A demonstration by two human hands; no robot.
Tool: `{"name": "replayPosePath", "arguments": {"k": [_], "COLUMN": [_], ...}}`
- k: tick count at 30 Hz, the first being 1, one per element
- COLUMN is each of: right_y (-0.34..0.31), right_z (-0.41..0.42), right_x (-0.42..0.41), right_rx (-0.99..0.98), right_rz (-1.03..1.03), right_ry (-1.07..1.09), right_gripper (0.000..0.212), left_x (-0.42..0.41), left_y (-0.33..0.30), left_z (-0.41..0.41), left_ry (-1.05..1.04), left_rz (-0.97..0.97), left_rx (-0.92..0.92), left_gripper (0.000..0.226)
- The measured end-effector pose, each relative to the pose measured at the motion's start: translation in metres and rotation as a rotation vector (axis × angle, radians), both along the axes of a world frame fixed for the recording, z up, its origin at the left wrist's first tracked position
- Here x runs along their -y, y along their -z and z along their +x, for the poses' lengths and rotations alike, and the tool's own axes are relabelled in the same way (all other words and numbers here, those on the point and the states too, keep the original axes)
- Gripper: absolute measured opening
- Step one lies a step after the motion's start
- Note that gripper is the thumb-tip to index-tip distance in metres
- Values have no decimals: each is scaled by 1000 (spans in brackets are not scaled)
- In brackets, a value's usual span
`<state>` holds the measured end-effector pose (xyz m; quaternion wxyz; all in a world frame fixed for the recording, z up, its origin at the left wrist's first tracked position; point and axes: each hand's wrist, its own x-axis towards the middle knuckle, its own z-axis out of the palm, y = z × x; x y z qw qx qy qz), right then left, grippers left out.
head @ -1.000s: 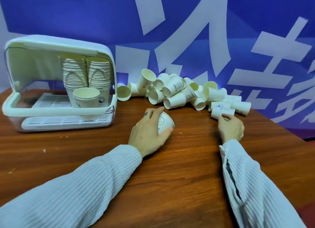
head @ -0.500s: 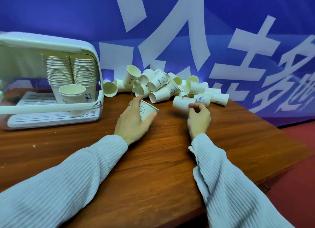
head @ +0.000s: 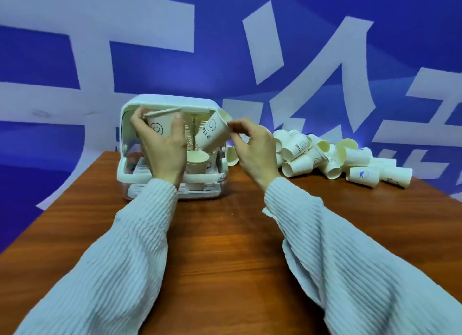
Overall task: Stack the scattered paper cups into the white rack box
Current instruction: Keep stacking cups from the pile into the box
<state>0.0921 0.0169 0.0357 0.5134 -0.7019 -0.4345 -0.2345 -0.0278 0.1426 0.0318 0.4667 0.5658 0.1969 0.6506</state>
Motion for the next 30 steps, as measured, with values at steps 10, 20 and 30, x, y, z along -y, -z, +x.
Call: {"name": "replayPosePath", "arguments": {"k": [10,20,30], "right_y": [12,57,71], "right_z": [-4,-10,-5], "right_x": [-65,-67,-58], "right_rx": [156,114,-109], "right_rz": [-773,-489,-133], "right_ry": [26,-14,-8], "right_gripper": [37,33,22], "left_x": [-26,-42,-41], "left_y": [4,25,34], "left_z": [-6,8,20], "left_ry": [-41,86,39], "left_rz": [-52,51,242], "left_rx": [-6,-192,-471], "left_gripper": [56,55,76]}}
